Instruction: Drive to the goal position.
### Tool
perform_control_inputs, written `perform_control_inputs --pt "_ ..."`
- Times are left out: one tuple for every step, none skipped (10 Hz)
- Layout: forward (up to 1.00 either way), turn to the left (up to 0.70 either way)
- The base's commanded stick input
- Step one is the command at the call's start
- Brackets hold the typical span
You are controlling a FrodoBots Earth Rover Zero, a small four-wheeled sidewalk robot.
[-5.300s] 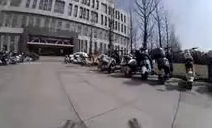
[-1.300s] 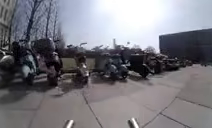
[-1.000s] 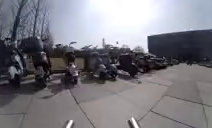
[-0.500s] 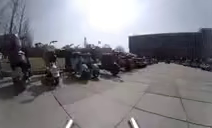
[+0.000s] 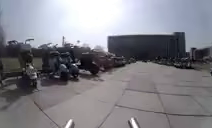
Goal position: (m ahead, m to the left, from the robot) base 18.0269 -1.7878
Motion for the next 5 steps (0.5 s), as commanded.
perform_control_inputs --pt "0.0 -0.45" --pt "0.0 -0.45" --pt "0.0 -0.45" --pt "0.67 -0.15" --pt "1.0 0.0"
